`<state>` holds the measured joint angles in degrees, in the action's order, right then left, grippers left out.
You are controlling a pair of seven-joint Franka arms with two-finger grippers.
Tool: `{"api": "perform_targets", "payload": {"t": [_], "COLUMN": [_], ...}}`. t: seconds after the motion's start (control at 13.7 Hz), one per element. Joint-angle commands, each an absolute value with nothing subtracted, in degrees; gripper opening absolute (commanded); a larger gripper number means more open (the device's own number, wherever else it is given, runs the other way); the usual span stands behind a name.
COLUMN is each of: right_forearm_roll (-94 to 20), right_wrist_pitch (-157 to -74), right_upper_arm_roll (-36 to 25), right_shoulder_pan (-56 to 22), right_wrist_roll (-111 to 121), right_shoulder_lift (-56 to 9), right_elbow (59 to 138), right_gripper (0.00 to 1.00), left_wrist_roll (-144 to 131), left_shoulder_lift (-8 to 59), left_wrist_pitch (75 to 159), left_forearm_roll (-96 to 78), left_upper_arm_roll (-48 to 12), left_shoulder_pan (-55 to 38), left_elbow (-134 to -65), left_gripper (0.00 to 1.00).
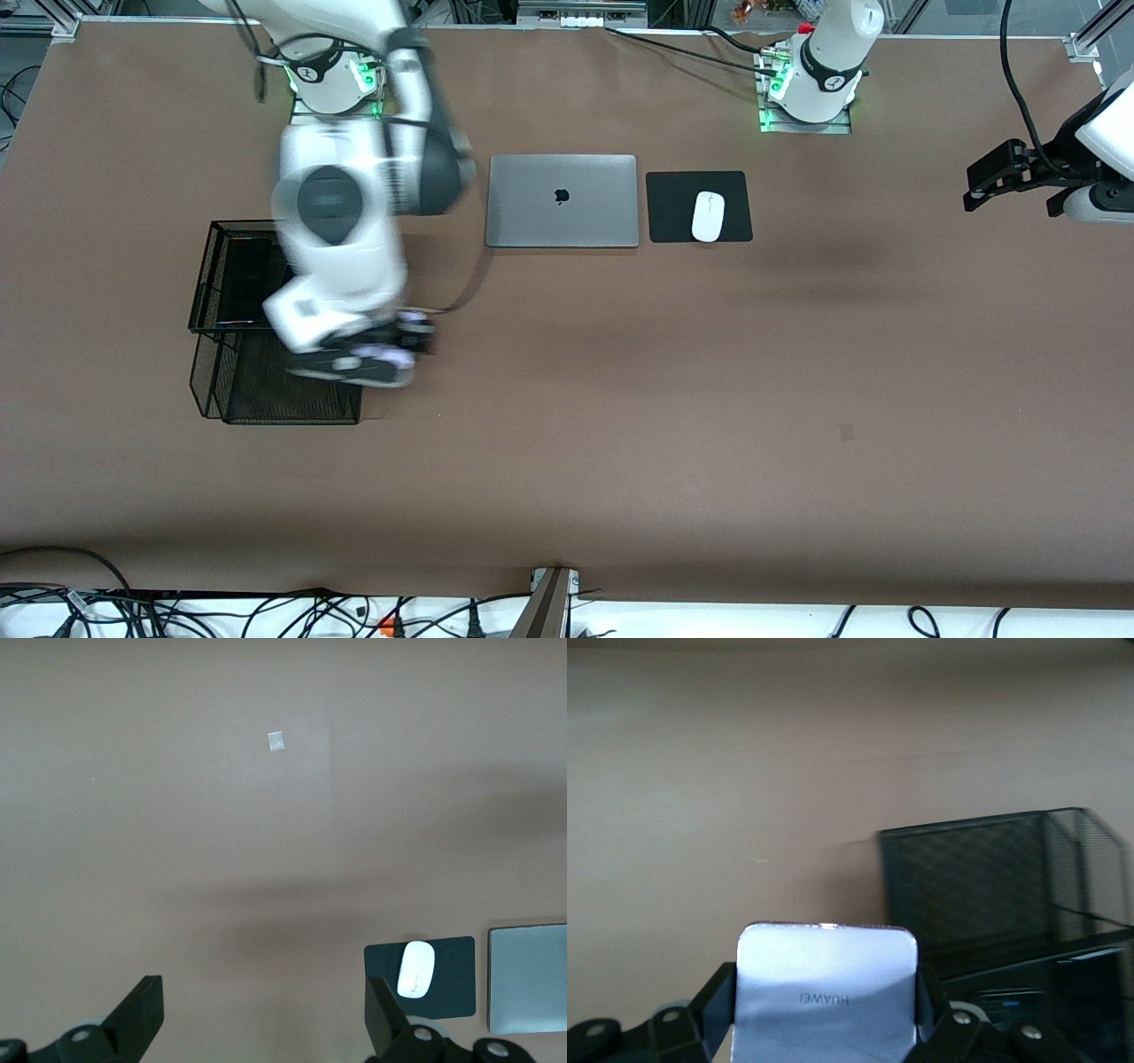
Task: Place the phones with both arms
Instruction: 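Carry the white phone with the right gripper to the mesh basket, then lower the white phone into the basket and open the right gripper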
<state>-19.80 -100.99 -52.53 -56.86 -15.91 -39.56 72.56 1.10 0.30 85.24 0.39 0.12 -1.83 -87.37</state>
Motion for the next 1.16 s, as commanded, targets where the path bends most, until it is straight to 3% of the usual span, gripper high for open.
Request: {"api": "perform_targets", "payload": {"t": [0.0, 0.29, 0.65, 1.09], "right_forearm_roll": [-19.86, -28.19, -32.93, -37.7], "right_wrist_pitch": [-100.63, -105.53, -117.84, -125.06], "right_upper_arm_roll": [-53.61, -53.53, -51.95, -49.75], "right_shoulder_pan": [-51.79, -43.34, -43.86, -43.77], "right_wrist_roll": [-7.86, 5.25, 9.14, 16.6], "right_shoulder_lift": [-39.46, -39.55, -39.73, -40.87], "right_elbow": [75.92, 81.63, 93.41, 98.61], "right_gripper": [0.0, 0.0, 0.0, 0.0], "left_wrist_roll": [0.88, 0.88, 1.49, 1.85], "left_shoulder_lift": [-0.26, 0.0, 0.09, 0.0], "left_wrist_pitch": [85.08, 84.99, 85.08, 85.43], "left_forearm_roll": [1.83, 2.11, 2.02, 1.85], "left_upper_arm_roll": [-0.26, -0.35, -0.26, -0.18], "left_shoulder_pan": [-1.49, -1.49, -1.49, -1.41], "left_elbow": [-87.63, -87.63, -87.8, -88.07], "left_gripper": [1.0, 1.0, 1.0, 1.0]}}
